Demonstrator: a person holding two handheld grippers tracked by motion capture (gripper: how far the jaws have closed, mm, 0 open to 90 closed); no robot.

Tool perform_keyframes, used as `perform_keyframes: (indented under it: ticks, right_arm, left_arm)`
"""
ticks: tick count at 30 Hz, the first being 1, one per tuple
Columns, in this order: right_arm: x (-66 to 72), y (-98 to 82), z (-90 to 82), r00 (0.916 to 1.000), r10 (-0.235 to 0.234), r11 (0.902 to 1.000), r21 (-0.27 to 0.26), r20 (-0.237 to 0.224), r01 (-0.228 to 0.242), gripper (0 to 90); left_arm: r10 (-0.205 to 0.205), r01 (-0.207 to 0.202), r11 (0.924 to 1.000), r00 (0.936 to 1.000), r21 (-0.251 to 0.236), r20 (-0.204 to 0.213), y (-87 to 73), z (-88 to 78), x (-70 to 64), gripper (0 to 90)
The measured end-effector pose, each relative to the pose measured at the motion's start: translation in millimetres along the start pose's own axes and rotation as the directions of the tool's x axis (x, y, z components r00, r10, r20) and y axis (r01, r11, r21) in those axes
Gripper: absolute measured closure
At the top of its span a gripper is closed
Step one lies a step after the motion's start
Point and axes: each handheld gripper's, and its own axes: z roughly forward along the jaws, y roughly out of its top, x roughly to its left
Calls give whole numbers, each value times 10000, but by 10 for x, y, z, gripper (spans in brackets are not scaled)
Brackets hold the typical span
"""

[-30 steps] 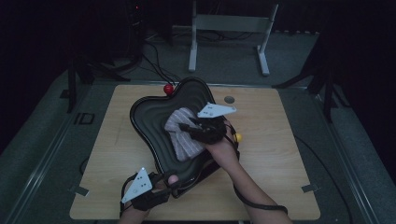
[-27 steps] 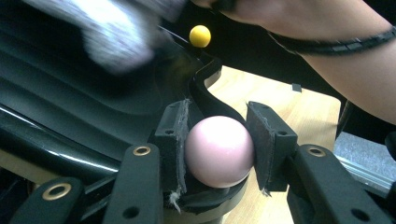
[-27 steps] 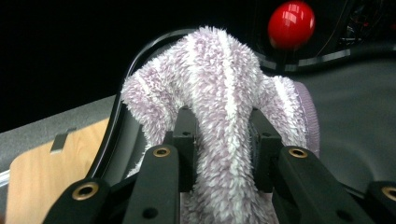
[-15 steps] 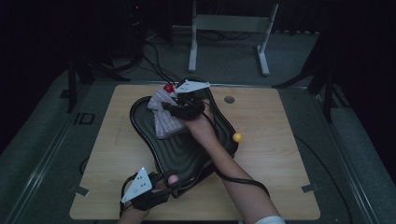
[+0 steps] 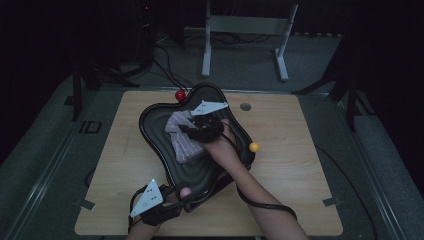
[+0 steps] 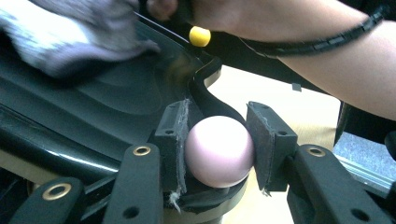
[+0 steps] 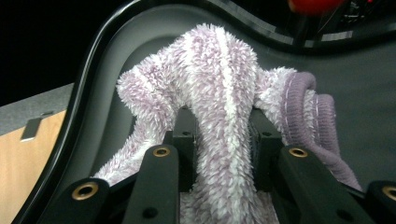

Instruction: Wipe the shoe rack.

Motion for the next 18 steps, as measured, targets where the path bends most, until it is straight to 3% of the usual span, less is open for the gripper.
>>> perform_keyframes:
  ticks: [18]
  right_arm:
    - [179,-611,-364,9983,12,9998,189,-583,0,699]
  left_arm:
    - [-19,19,10000,10000,8,-11,1,1,-1,603]
